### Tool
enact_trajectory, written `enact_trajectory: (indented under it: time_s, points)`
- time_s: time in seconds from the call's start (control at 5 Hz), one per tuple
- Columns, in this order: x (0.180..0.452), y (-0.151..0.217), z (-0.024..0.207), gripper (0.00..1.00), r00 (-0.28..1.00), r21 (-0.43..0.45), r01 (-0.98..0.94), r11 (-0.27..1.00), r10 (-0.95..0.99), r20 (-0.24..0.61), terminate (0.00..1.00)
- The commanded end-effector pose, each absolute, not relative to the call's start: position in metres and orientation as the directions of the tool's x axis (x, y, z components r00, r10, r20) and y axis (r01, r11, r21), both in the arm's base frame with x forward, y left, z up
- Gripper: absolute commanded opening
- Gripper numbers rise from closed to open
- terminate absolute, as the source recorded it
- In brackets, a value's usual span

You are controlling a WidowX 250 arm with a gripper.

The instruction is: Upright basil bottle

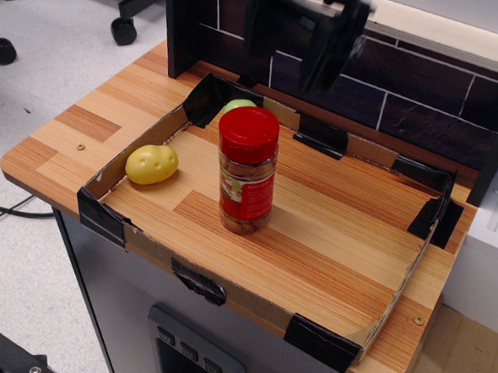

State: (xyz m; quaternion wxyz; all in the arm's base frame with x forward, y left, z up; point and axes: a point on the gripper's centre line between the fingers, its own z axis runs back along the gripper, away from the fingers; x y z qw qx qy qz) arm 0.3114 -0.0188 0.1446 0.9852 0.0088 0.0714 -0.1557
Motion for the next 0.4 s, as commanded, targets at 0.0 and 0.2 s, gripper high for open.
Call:
enact_trajectory:
  time_s: [0.0, 0.2]
  points:
    - [0.326, -0.0209, 0.1779, 1.0, 0.959, 0.034, 0.282, 0.959, -0.283, 0.022, 0.0]
    - [0.326, -0.0209, 0.1779, 1.0, 0.959, 0.034, 0.282, 0.959, -0.283, 0.022, 1.0]
